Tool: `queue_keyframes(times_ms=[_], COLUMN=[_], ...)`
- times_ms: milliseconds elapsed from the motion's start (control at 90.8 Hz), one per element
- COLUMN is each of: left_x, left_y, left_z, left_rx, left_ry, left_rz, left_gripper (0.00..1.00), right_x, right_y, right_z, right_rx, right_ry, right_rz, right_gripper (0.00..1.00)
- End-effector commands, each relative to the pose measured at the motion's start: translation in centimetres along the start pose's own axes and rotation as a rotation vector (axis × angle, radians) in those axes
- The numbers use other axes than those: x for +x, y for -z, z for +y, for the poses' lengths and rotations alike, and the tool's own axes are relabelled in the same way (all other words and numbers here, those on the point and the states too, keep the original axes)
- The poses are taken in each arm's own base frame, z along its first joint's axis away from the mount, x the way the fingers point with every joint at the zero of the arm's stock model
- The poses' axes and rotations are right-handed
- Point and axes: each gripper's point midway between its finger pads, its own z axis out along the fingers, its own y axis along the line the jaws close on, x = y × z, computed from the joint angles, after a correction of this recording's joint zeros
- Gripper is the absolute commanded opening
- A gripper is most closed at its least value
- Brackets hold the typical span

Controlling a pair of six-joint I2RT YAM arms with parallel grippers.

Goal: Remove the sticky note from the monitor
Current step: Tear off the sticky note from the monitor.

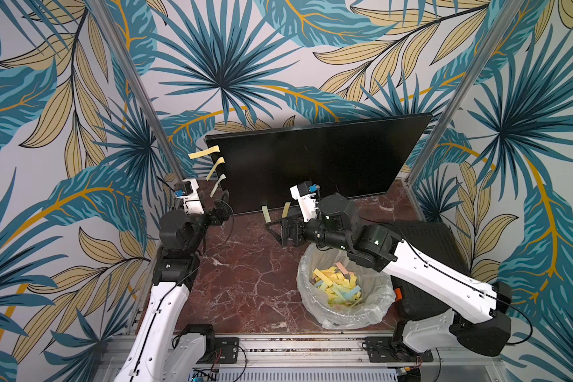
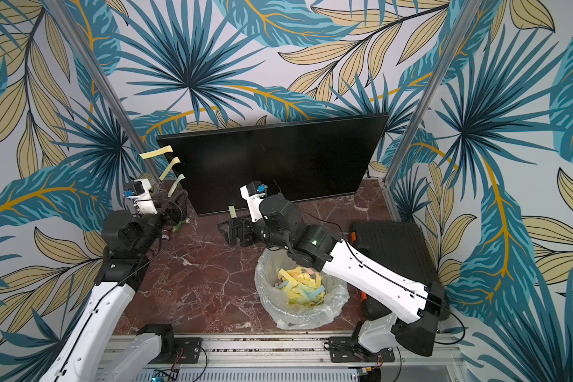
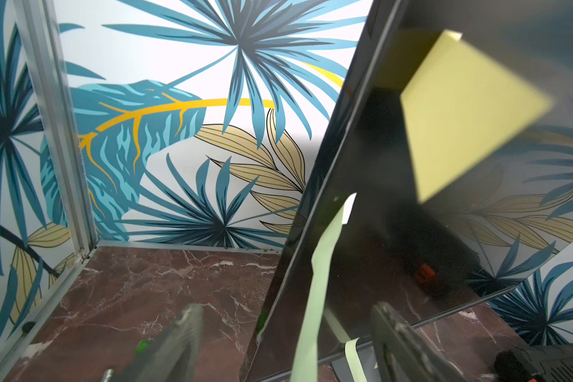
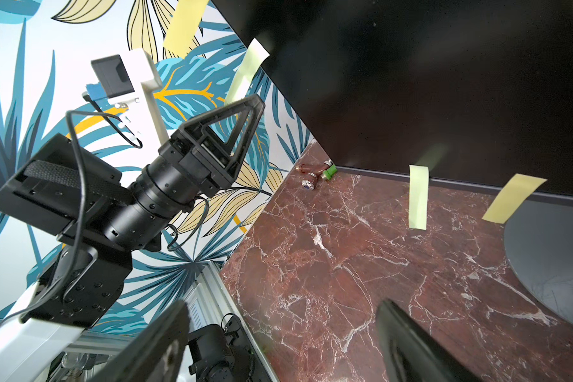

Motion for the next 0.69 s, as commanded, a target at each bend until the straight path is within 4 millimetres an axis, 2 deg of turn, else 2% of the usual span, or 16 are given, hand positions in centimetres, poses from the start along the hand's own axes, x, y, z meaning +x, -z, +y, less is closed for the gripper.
queue_keyframes(times_ms=[0,275,683], left_x=[-2.83,-2.84,-3.23], left_y=[0.13,-0.29,-0.44], left_z=[-0.97,-0.85,-1.25], left_rx=[0.041,0.044,0.069], left_ry=[-0.031,-0.039,-0.031], left_rz=[-0.069,-0.062,-0.068], left_gripper=[0.78,0.63,0.31], right_x=[-0.59,-0.26,0.02], right_y=[0.01,0.05,0.39], right_z=[0.87,0.52,0.15], right_rx=[-0.025,-0.01,0.005], right_ry=[-0.003,0.001,0.004], right_rz=[-0.019,-0.012,-0.013], right_gripper=[0.91,0.91,0.91])
